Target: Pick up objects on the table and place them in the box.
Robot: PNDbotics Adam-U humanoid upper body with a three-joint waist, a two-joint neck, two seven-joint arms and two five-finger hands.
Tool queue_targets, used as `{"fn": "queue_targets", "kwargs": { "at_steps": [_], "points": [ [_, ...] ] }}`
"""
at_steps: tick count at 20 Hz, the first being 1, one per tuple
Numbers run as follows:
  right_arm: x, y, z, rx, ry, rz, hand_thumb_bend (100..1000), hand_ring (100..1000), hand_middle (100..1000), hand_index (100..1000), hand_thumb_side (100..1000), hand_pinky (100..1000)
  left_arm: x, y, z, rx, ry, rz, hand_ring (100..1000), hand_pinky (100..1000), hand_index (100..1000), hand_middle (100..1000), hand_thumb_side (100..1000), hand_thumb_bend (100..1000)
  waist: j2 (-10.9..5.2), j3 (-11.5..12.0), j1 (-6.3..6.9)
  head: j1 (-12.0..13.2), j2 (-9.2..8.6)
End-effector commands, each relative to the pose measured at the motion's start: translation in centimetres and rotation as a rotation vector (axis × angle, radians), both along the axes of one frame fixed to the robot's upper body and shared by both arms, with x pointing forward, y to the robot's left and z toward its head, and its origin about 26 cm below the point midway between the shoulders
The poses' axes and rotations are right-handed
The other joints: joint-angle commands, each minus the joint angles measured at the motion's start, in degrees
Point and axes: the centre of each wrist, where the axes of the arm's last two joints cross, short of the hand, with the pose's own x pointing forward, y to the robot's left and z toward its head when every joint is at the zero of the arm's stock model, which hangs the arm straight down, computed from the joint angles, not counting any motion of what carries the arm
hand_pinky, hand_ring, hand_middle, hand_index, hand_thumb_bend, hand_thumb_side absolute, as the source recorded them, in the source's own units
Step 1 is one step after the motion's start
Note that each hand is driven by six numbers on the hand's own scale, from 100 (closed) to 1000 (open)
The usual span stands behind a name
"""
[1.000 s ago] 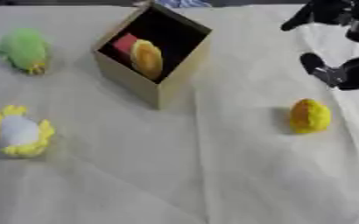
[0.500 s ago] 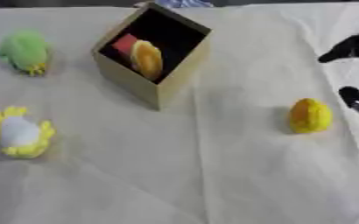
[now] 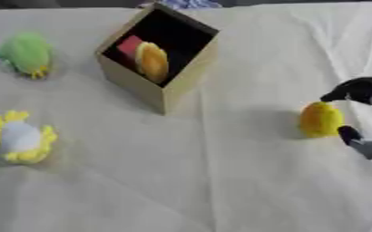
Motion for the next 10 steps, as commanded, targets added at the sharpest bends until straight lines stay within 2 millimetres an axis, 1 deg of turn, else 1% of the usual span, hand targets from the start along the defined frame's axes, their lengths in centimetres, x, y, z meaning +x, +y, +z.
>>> {"fn": "queue_targets", "kwargs": {
  "at_steps": [1, 6, 7, 8, 9, 10],
  "points": [
    [-0.35, -0.35, 0.38, -0.025, -0.065, -0.024, 100, 921, 820, 915, 273, 899, -0.26, -0.25, 0.93, 0.017, -0.028, -0.021, 640, 719, 760, 607, 506, 385, -0.95, 0.4, 0.03, -0.8, -0.6],
    [-0.37, -0.36, 0.16, -0.03, -0.123, -0.087, 100, 921, 826, 935, 230, 897, -0.26, -0.24, 0.96, 0.015, -0.027, -0.024, 640, 718, 759, 607, 507, 384, -0.72, 0.9, 0.05, -0.8, -0.78],
    [-0.34, -0.38, 0.25, -0.024, -0.14, -0.096, 100, 919, 826, 935, 188, 896, -0.26, -0.24, 0.95, 0.015, -0.026, -0.024, 640, 718, 759, 607, 507, 383, -0.68, 0.9, 0.04, -0.8, -0.77],
    [-0.32, -0.45, 0.41, -0.016, -0.162, -0.103, 100, 918, 825, 935, 172, 896, -0.27, -0.22, 0.95, 0.015, -0.026, -0.024, 640, 718, 759, 607, 507, 383, -0.64, 0.8, 0.03, -0.7, -0.77],
    [-0.3, -0.53, 0.56, -0.005, -0.183, -0.108, 100, 915, 823, 932, 132, 894, -0.27, -0.2, 0.95, 0.015, -0.026, -0.023, 640, 718, 759, 607, 507, 383, -0.6, 0.8, 0.03, -0.7, -0.76],
    [-0.28, -0.65, 0.78, 0.005, -0.206, -0.112, 100, 914, 823, 932, 127, 894, -0.28, -0.19, 0.96, 0.015, -0.026, -0.022, 640, 718, 759, 607, 507, 383, -0.58, 0.7, 0.03, -0.6, -0.71]
  ]
}}
